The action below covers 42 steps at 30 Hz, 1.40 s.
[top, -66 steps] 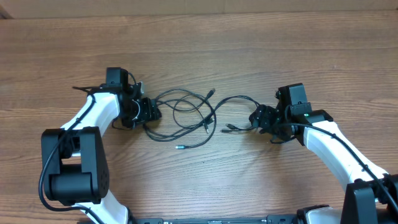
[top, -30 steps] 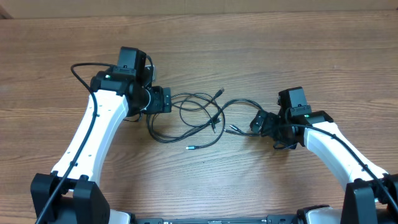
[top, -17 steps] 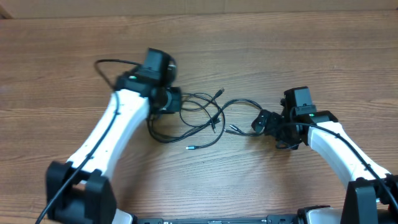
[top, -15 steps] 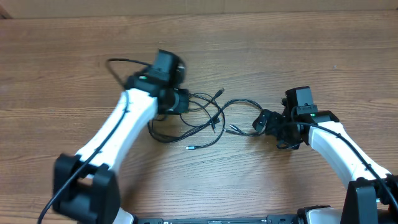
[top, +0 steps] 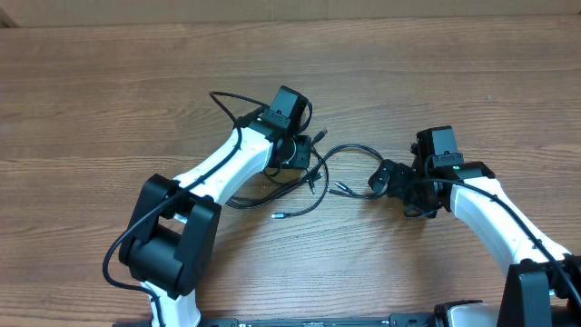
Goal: Untangle cables
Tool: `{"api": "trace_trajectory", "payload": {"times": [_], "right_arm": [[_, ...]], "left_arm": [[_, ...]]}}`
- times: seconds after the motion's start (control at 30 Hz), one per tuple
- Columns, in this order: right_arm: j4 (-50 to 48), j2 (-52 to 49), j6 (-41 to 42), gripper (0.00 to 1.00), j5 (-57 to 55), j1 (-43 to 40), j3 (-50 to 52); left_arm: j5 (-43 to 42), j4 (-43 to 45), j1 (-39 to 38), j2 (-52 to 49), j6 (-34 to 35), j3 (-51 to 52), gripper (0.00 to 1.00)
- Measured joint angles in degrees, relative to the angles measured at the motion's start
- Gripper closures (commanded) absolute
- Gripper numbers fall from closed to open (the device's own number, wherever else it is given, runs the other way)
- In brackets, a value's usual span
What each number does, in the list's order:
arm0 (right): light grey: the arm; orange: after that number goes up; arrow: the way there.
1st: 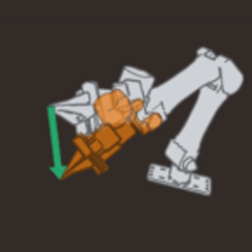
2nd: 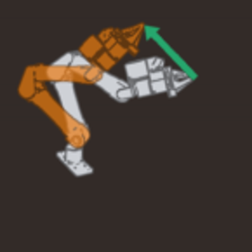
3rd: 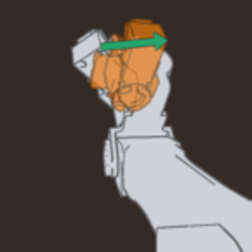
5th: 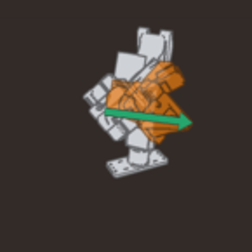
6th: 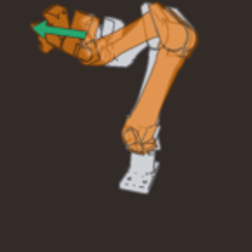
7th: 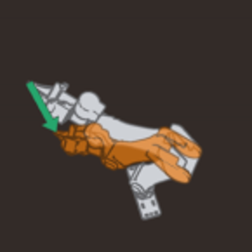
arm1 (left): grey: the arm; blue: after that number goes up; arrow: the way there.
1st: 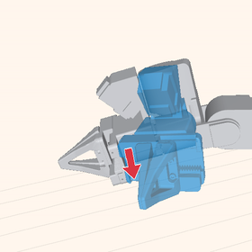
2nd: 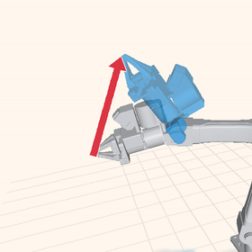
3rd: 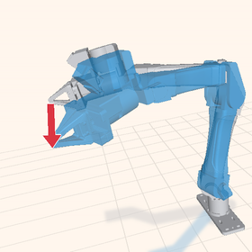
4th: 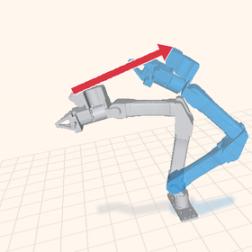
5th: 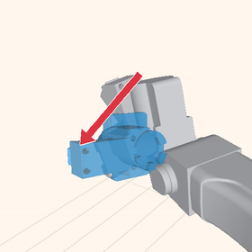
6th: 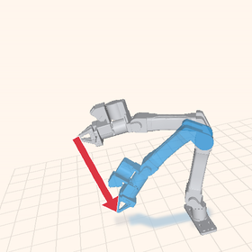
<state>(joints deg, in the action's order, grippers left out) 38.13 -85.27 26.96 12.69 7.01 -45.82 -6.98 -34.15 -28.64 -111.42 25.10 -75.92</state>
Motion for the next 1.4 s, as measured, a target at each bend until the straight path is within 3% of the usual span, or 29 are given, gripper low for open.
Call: {"api": "trace_trajectory", "payload": {"times": [0.23,0.43,0.53,0.87,1.0,1.2,1.4], "right_arm": [[0.0,0.0,0.0,0.00,0.0,0.0,0.0],[0.0,0.0,0.0,0.00,0.0,0.0,0.0],[0.0,0.0,0.0,0.00,0.0,0.0,0.0],[0.0,0.0,0.0,0.00,0.0,0.0,0.0],[0.0,0.0,0.0,0.00,0.0,0.0,0.0],[0.0,0.0,0.0,0.00,0.0,0.0,0.0],[0.0,0.0,0.0,0.00,0.0,0.0,0.0]], "left_arm": [[-1.9,2.7,-0.3,-3.2,8.6,0.0,0.60],[-1.4,0.7,-0.9,-3.7,12.3,0.0,0.49],[-1.0,1.1,-1.2,-3.7,14.6,0.0,0.48],[-0.1,10.1,-4.1,-4.5,24.4,-0.2,0.44],[0.4,13.8,-5.3,-6.5,27.0,-0.7,0.50],[0.8,16.5,-5.4,-9.4,28.8,-2.3,0.88],[-0.9,16.5,-4.4,-9.8,29.2,-2.4,0.96]]}}
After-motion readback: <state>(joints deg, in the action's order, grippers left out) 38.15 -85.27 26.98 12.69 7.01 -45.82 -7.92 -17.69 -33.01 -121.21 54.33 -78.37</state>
